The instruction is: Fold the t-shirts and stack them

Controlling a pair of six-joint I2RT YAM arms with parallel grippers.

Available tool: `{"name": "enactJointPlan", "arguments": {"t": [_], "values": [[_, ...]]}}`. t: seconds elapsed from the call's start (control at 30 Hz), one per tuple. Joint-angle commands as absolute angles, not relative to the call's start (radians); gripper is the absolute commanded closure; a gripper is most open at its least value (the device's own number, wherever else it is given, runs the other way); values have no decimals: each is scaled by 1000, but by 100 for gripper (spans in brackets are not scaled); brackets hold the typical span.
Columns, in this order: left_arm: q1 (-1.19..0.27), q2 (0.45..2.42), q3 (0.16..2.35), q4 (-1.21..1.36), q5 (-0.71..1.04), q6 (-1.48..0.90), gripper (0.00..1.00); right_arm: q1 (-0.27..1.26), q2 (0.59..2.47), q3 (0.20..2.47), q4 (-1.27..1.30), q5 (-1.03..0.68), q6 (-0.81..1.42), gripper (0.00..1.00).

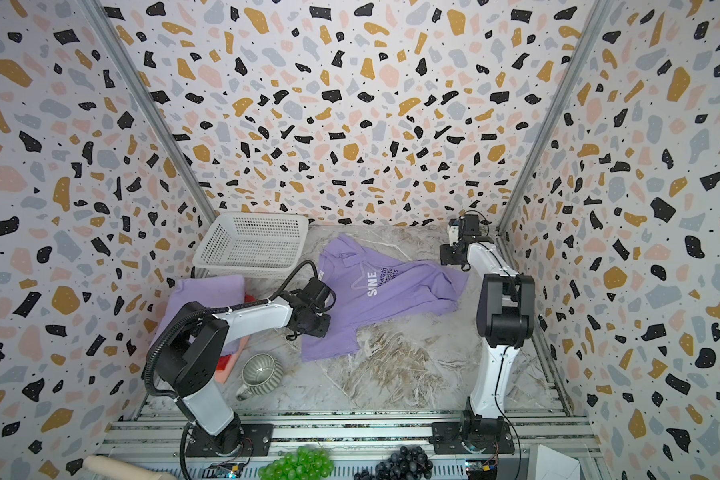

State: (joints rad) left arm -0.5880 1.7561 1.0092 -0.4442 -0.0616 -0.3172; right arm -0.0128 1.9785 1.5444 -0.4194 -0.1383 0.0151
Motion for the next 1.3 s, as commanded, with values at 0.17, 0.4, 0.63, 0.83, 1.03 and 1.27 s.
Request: {"name": "enactJointPlan", "arguments": {"t": [0.17, 0.4, 0.63, 0.83, 1.03, 1.27], "values": [[-570, 1850, 1007, -575, -36, -289, 73, -65, 1609, 1091, -171, -318, 356, 40], [-569, 1864, 1021, -581, -17, -263, 74, -41, 1627, 1069, -189, -223, 234, 45], [-570, 1841, 1002, -565, -7, -276, 74, -43, 1740, 1139, -186, -160, 187, 53], [-569, 1822, 982, -548, 0, -295, 74, -45, 1801, 1181, -169, -121, 171, 56], [-569, 1819, 976, -549, 1, -291, 74, -54, 1870, 1225, -162, -124, 163, 77], [-569, 1832, 966, -548, 4, -285, 76, -69, 1891, 1306, -161, -20, 175, 100]]}}
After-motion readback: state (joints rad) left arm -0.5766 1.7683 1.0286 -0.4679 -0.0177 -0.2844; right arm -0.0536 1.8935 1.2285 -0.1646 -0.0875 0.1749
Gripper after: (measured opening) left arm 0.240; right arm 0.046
